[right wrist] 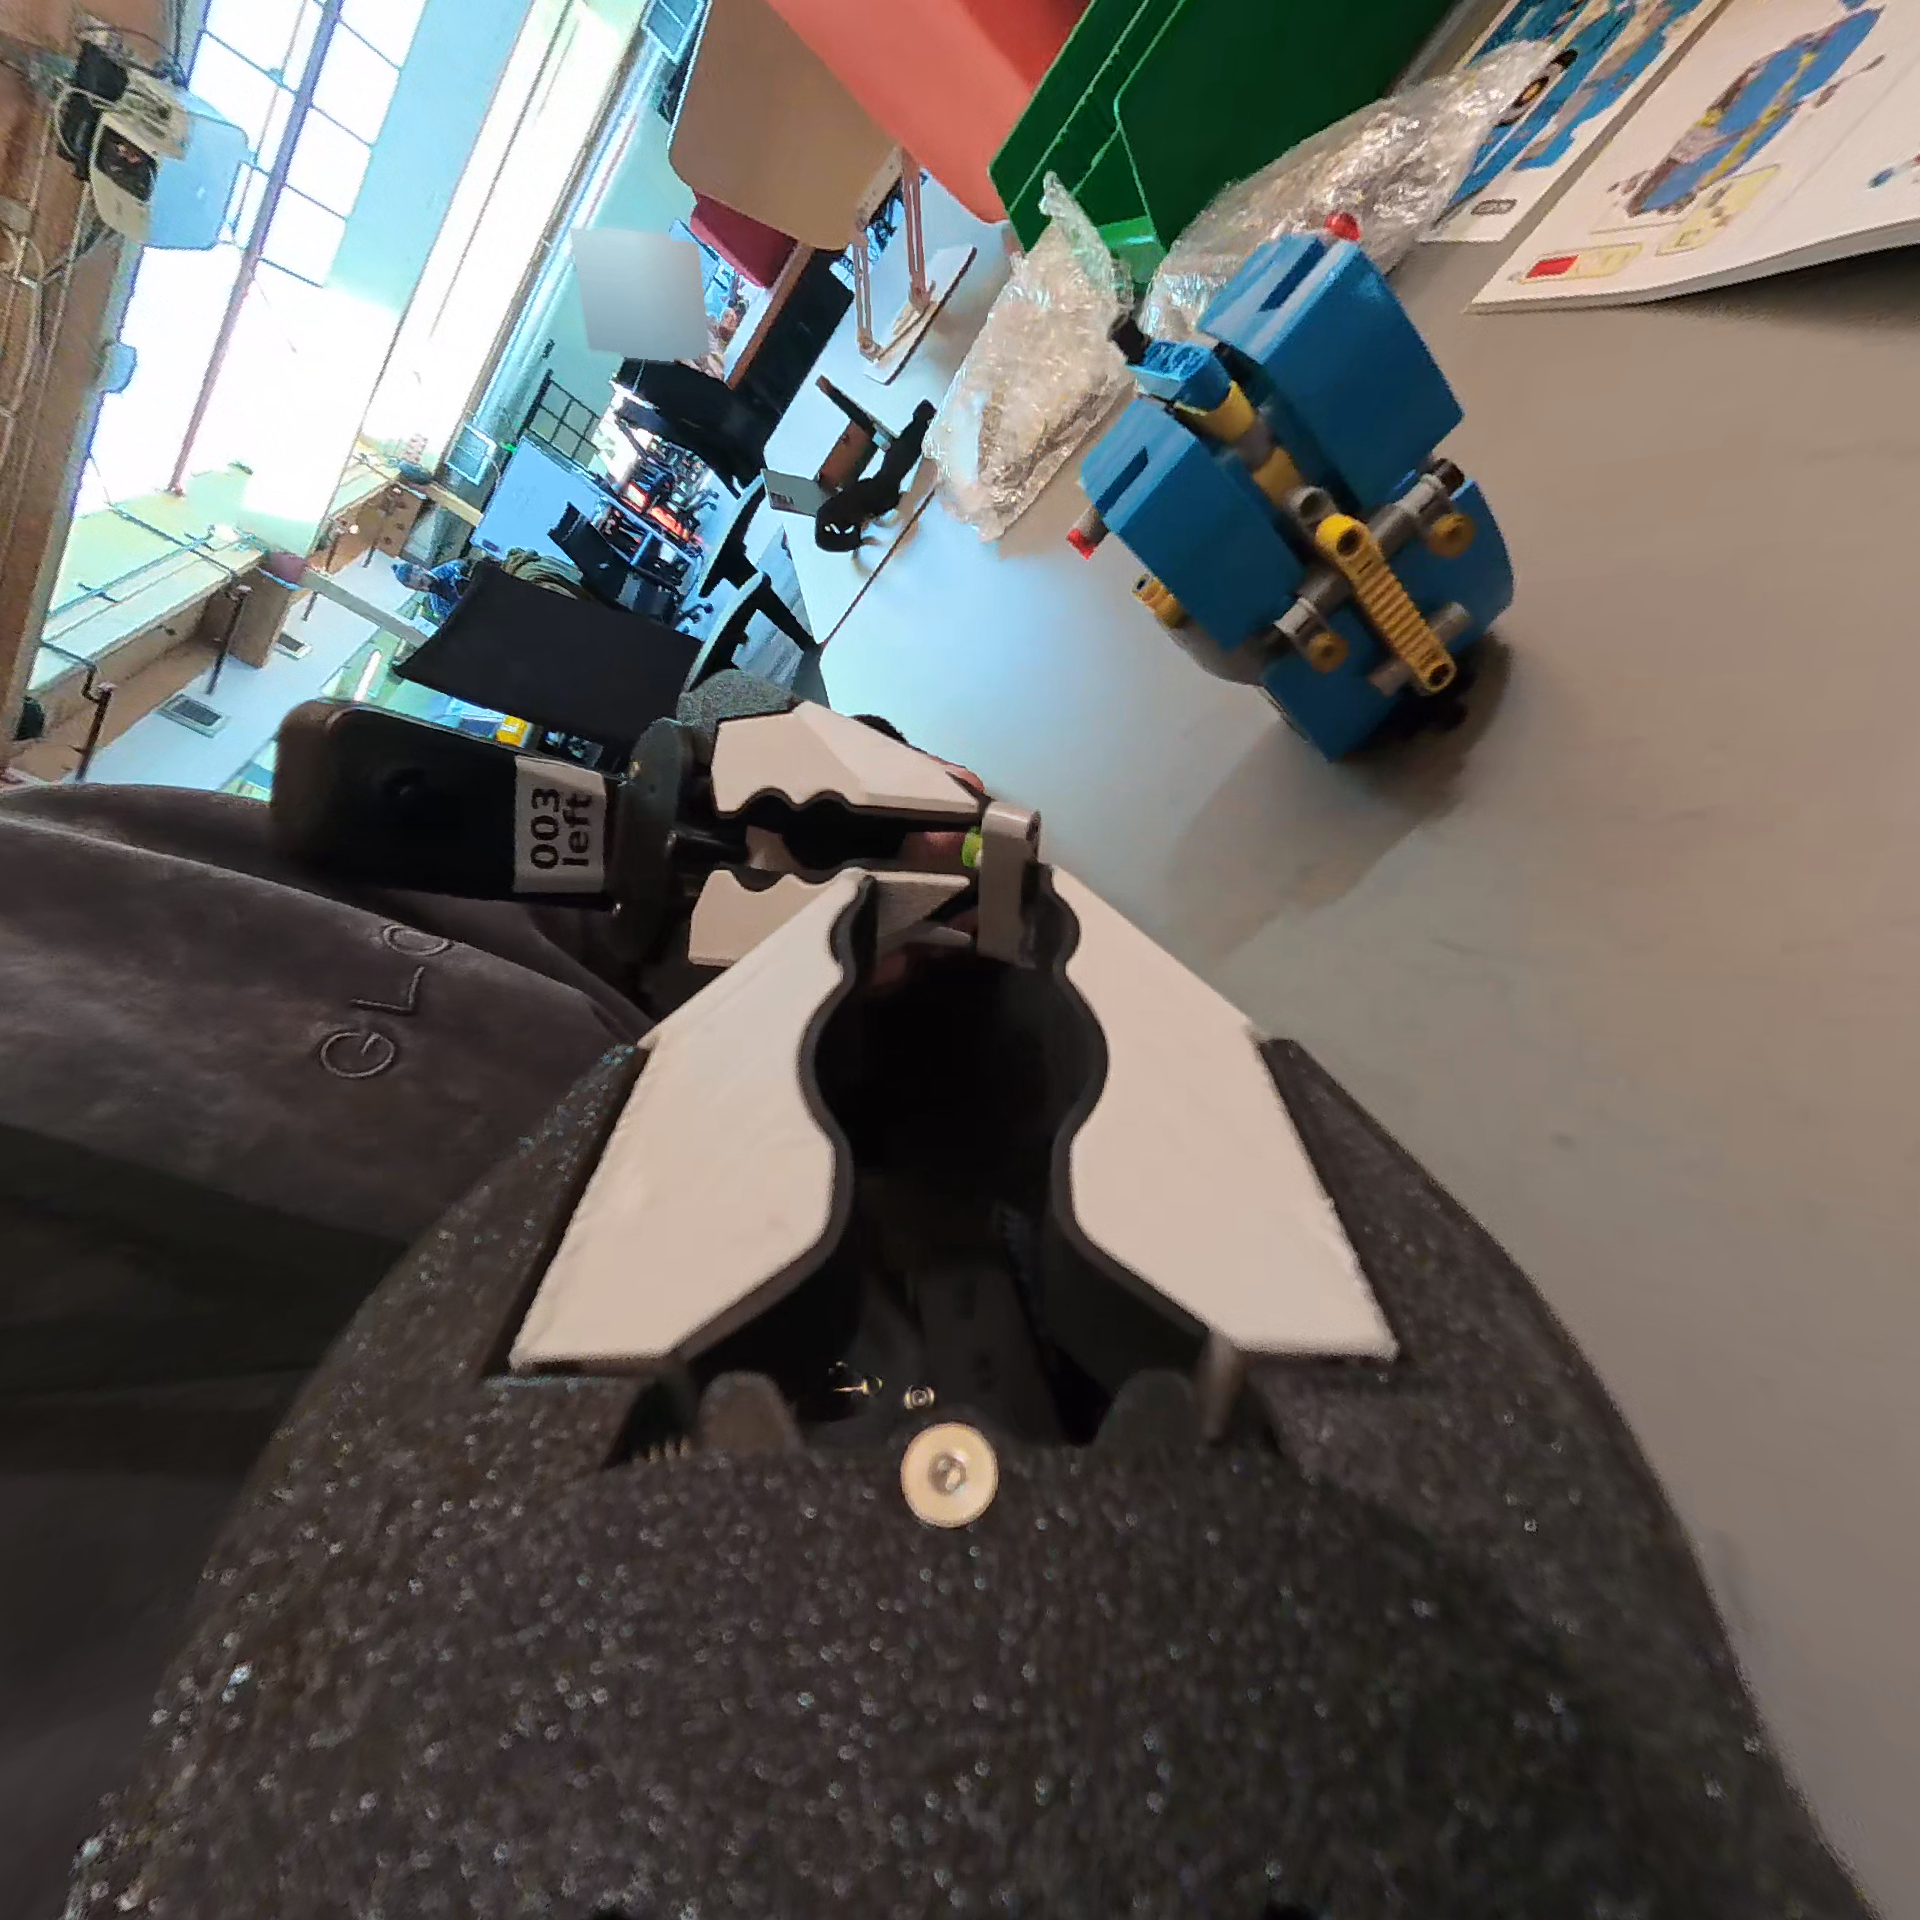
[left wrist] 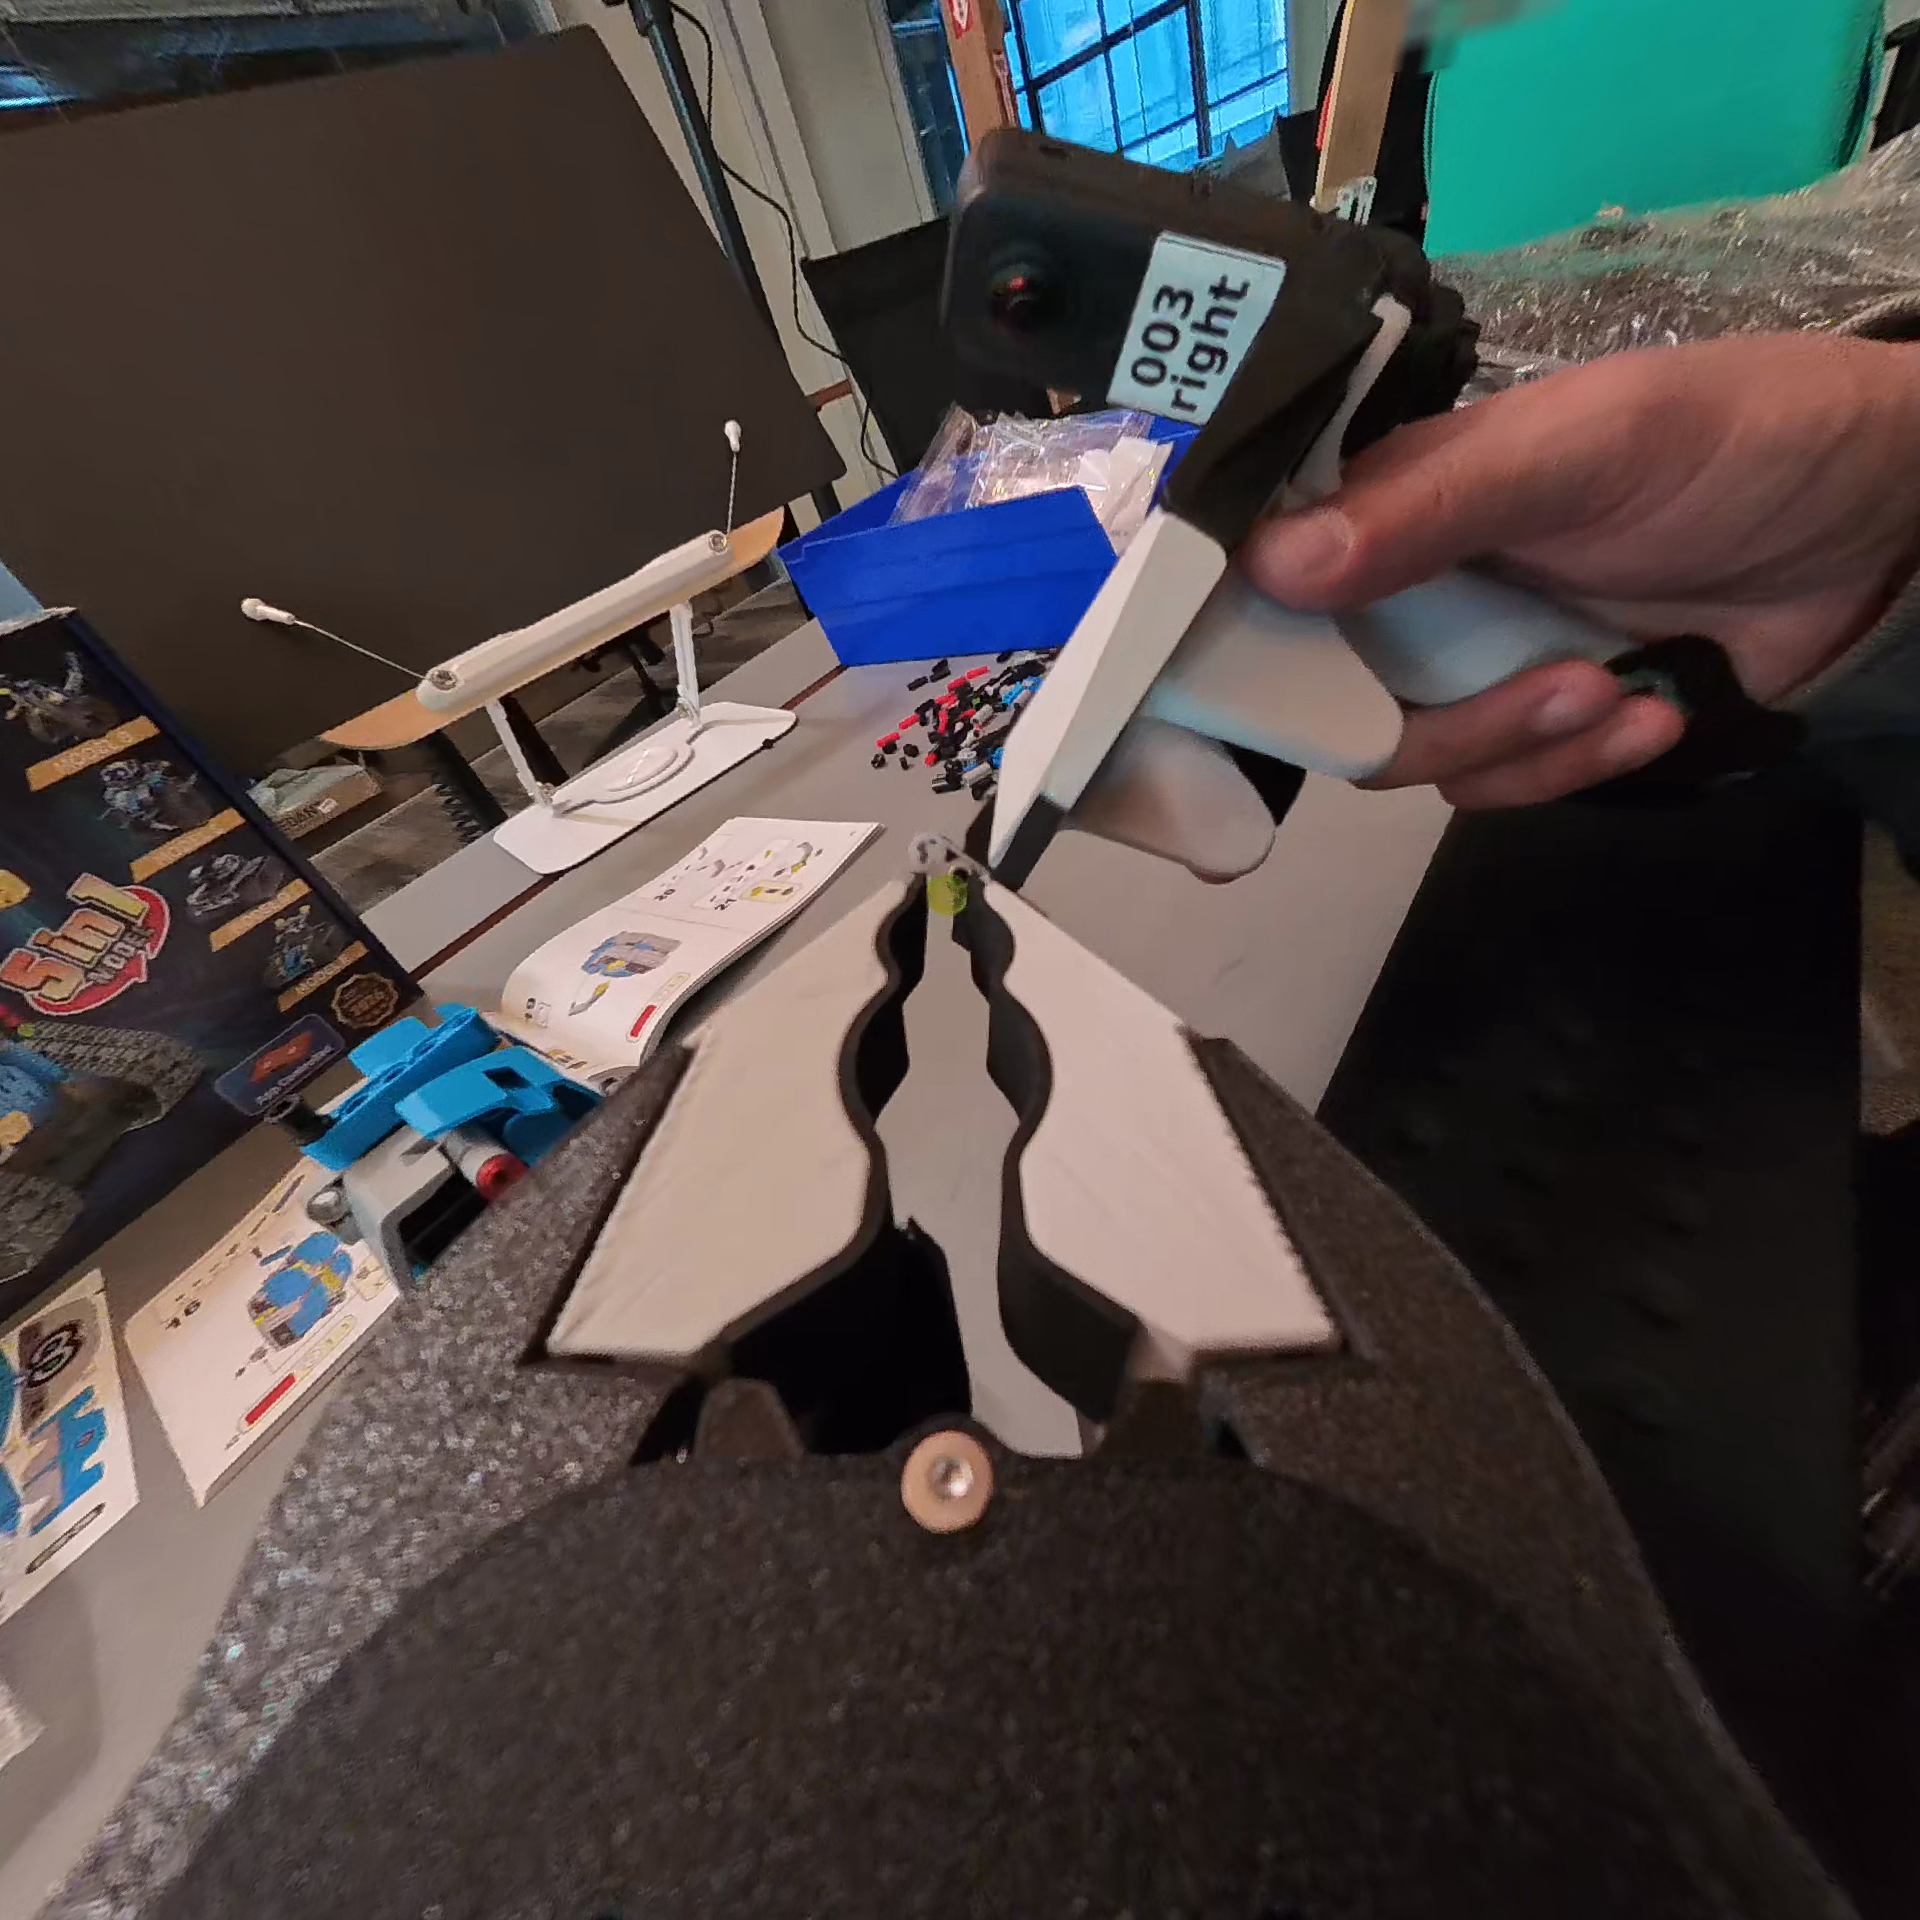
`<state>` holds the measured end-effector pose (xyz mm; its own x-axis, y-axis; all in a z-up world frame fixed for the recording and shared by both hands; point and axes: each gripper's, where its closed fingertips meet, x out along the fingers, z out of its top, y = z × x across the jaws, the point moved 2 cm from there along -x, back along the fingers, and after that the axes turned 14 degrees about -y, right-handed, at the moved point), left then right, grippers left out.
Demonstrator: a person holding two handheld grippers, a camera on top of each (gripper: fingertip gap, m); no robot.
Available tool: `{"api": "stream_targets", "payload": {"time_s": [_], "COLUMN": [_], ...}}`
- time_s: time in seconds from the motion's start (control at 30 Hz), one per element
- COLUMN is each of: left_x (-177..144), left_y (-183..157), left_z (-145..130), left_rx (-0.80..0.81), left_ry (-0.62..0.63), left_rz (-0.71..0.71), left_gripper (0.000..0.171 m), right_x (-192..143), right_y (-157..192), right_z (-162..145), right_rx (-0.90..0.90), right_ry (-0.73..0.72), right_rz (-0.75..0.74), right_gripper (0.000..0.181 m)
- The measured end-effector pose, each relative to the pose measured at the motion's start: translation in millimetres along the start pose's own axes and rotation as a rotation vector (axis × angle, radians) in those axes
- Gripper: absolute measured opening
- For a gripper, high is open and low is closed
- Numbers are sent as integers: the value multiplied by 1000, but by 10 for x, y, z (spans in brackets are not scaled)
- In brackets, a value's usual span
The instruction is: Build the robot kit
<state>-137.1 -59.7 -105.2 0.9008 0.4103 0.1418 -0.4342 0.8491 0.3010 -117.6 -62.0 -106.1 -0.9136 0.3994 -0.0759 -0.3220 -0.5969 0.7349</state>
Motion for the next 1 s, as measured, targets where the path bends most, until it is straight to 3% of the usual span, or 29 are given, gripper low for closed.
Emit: {"api": "stream_targets", "payload": {"time_s": [0.13,0.17,0.4,0.6,0.77,1.0], "left_x": [-1,3,8,-59,-120,-151], "left_y": [-1,-5,-65,-7,-101,-47], "left_z": [-7,-22,-2,126,301,356], "left_rx": [-9,-17,-19,-237,-424,-515], "left_ry": [3,11,-2,-114,-231,-277], "left_rz": [-5,-11,-45,-119,-257,-263], "left_gripper": [7,7,7,7,7,7], "right_x": [-46,-72,-86,-129,-84,-94], "right_y": [-20,-15,-170,29,143,295], "right_z": [33,55,-32,20,-17,11], "right_rx": [16,25,-27,-141,-303,-443], "right_ry": [-17,-27,4,-66,-78,-127], "right_rz": [6,26,-3,202,253,285], "right_gripper": [20,9,7,7,7,8]}}
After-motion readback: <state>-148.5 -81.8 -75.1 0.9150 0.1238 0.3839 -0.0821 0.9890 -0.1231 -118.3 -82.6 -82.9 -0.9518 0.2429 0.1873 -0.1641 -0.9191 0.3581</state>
